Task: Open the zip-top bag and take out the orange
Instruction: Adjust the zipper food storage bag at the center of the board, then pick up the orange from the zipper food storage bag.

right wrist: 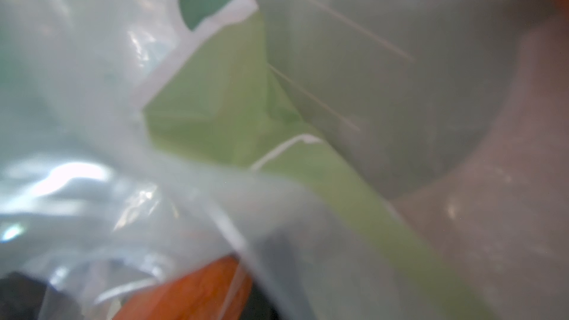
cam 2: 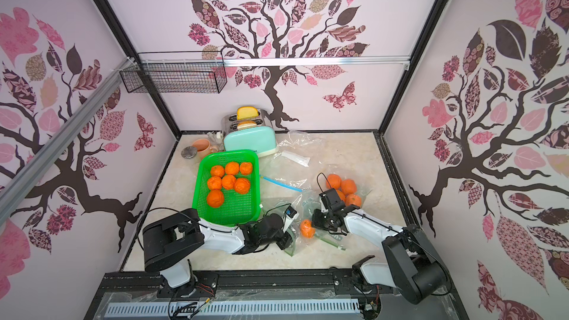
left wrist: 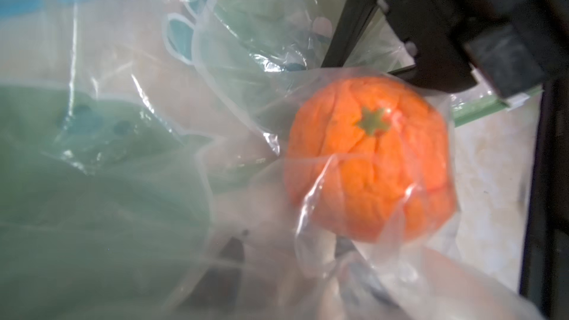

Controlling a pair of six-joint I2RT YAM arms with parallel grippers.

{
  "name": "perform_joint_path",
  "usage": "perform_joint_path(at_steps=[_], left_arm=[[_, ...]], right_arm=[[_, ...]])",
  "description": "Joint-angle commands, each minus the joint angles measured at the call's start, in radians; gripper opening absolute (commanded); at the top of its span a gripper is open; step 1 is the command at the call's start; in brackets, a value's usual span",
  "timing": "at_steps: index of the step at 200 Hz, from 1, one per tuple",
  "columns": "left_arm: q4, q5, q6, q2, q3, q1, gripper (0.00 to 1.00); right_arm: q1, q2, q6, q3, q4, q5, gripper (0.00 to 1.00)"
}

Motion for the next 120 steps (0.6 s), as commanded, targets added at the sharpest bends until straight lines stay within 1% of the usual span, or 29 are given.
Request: perform_joint_path(at_steps=[1, 16, 37, 75, 110, 120], left_arm=[[0.050, -0.036, 0.044, 0.013, 0.018, -0.001, 0.65], [0.081, 0.021, 0.069, 0.010, 0.015, -0.003, 0.69], [0.097, 0.072, 0.089, 0.009, 0.022, -0.005, 0.72], [0.124, 0.107, 0.118, 0.002, 0.047, -0.010, 0.78], [0.089, 0.174, 0.144, 0.022, 0.111, -0.012, 0.79], [0.086, 0.184, 0.143, 0.036, 0.124, -0.012, 0.82]], right_arm=[[0.007, 0.057, -0.032, -0.026, 0.011, -0.026, 0.00], [0.006, 0.060, -0.036, -0.028, 0.014, -0.015, 0.00], [0.007, 0.052, -0.038, -0.028, 0.026, -0.033, 0.00], [0.009, 0.046, -0.042, -0.032, 0.038, -0.107, 0.00], [0.025, 0.047, -0.041, -0.035, 0.039, -0.112, 0.00], [0.029, 0.049, -0.040, -0.036, 0.043, -0.119, 0.00]])
